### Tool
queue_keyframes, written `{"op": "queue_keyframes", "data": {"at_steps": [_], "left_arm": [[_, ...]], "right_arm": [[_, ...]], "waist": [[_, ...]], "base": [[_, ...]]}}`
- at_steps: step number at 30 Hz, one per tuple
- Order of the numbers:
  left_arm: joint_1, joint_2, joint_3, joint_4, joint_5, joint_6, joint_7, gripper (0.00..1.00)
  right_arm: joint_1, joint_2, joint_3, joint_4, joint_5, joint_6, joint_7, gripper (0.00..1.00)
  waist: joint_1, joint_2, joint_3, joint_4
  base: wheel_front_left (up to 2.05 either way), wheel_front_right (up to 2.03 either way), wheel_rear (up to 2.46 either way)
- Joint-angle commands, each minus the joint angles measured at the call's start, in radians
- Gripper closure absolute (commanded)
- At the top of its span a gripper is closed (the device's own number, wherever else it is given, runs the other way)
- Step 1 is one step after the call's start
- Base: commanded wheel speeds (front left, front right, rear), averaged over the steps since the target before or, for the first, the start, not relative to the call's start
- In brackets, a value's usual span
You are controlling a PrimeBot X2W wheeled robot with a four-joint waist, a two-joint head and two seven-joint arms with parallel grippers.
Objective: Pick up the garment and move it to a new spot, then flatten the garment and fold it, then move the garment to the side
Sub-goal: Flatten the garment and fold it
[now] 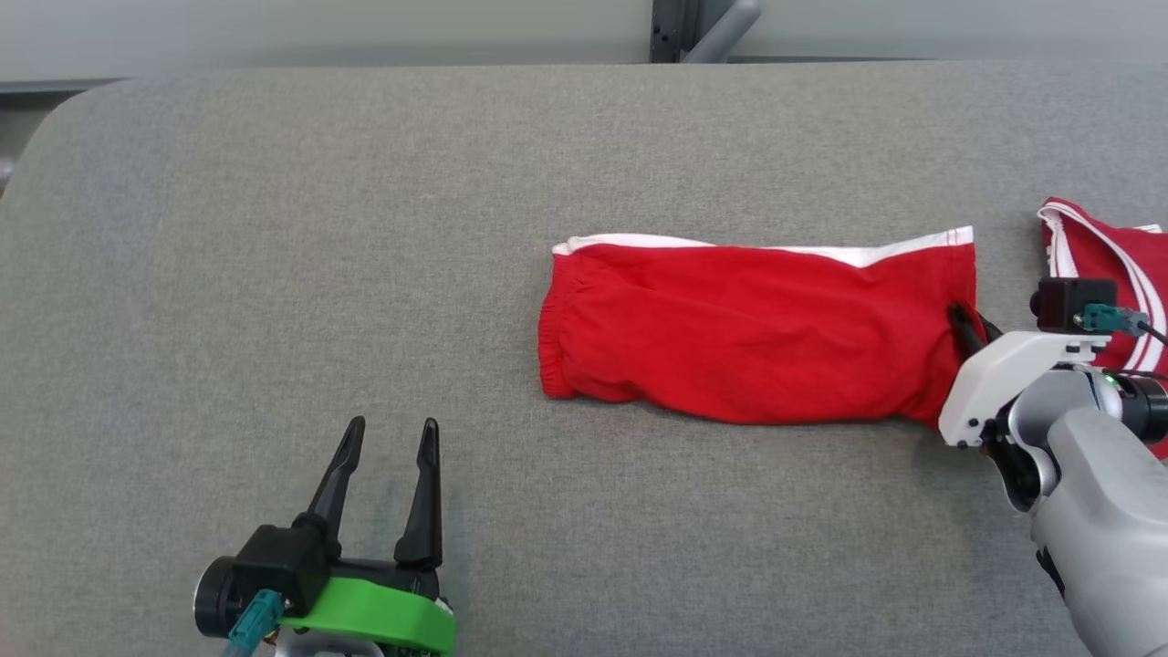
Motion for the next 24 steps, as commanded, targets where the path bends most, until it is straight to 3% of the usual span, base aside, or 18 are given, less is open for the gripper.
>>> {"op": "queue_keyframes", "data": {"at_steps": [1, 9, 14, 19, 24], "left_arm": [[0.022, 0.0, 0.001, -0.003, -0.003, -0.003, -0.004, 0.0], [0.037, 0.0, -0.024, -0.007, -0.01, -0.007, -0.004, 0.0], [0.033, 0.0, -0.042, -0.011, -0.029, 0.007, -0.004, 0.0], [0.037, 0.0, -0.054, -0.01, -0.046, 0.013, -0.004, 0.0], [0.01, 0.0, -0.056, -0.007, -0.047, 0.007, -0.004, 0.0]], "right_arm": [[0.027, -0.011, -0.014, -0.005, 0.01, -0.002, -0.005, 1.0], [0.04, -0.047, -0.096, 0.006, 0.014, -0.002, -0.022, 1.0], [0.009, -0.058, -0.16, -0.072, 0.025, -0.002, -0.034, 1.0], [0.045, 0.011, -0.124, -0.277, 0.04, -0.001, 0.025, 1.0], [0.082, 0.134, -0.054, -0.457, 0.024, -0.001, 0.107, 1.0]], "waist": [[0.0, -0.0001, -0.049, -0.044], [0.0, -0.0001, -0.046, -0.042], [0.0, -0.0001, -0.035, -0.02], [0.0, -0.0001, -0.025, -0.007], [0.0, -0.0001, 0.0, 0.007]], "base": [[0.0, 0.0, 0.0], [0.0, 0.0, 0.0], [0.0, 0.0, 0.0], [0.0, 0.0, 0.0], [0.0, 0.0, 0.0]]}}
